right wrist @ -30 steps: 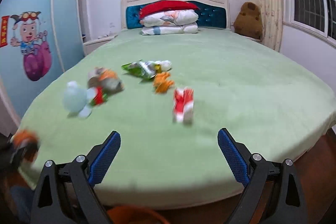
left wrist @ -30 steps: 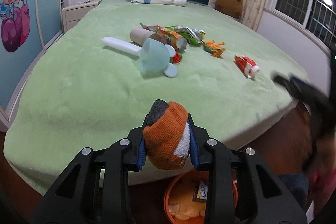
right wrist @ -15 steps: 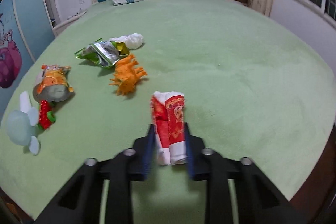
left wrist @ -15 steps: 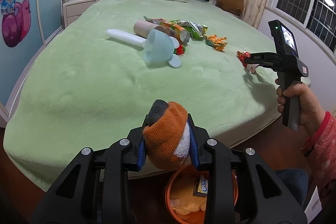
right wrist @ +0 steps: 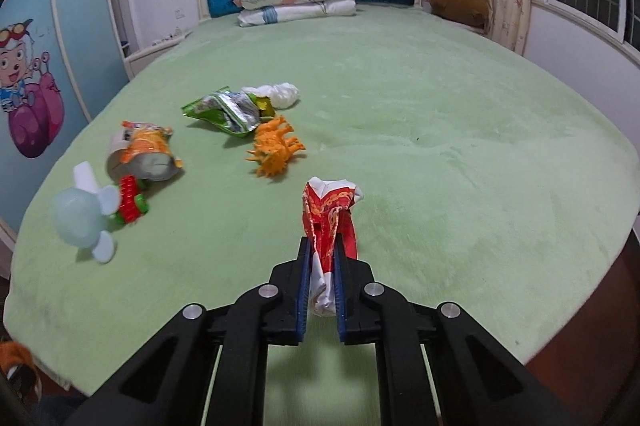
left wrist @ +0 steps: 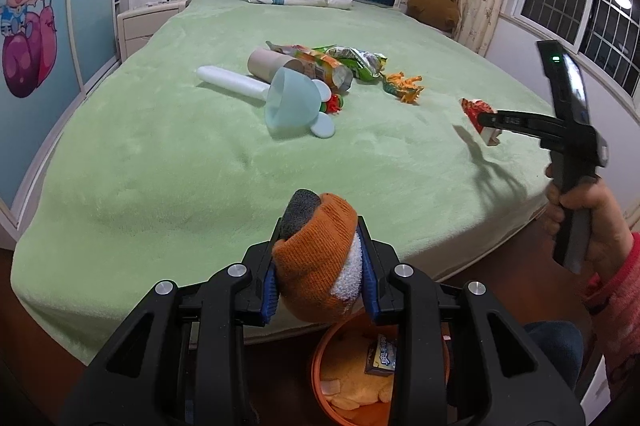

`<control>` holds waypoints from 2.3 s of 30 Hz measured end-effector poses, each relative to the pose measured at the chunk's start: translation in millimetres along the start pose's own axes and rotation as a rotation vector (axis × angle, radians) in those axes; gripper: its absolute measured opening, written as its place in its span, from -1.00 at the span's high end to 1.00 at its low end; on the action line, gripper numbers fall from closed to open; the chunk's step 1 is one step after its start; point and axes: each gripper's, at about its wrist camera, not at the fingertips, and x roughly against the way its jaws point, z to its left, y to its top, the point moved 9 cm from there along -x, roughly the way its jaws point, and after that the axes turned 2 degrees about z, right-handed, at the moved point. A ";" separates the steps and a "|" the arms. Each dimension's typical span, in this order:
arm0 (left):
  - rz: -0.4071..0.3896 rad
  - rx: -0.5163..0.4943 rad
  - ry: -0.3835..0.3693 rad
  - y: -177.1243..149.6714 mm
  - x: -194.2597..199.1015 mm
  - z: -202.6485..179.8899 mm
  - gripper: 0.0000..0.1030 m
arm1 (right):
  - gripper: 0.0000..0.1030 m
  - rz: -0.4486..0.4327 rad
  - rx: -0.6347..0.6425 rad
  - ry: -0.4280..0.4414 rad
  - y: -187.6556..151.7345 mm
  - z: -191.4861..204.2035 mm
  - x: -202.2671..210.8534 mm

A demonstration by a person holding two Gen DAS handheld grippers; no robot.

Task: Collect trash
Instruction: 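Grasp the red-white wrapper with the right tool while the left tool holds the plush, then lower both tools over the orange bucket and release plush and wrapper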

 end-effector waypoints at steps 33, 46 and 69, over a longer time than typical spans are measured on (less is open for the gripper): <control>0.464 -0.183 -0.070 -179.9 -87.6 -65.1 0.39 | 0.79 0.364 0.087 0.238 -277.0 56.6 43.8; 0.553 -0.166 -0.036 -204.3 -118.5 -61.1 -0.36 | -0.19 0.402 0.008 0.201 -289.8 39.3 27.9; 0.293 -0.103 0.017 -111.2 -68.3 -29.3 -0.42 | -0.49 0.320 -0.027 0.232 -270.7 38.8 46.6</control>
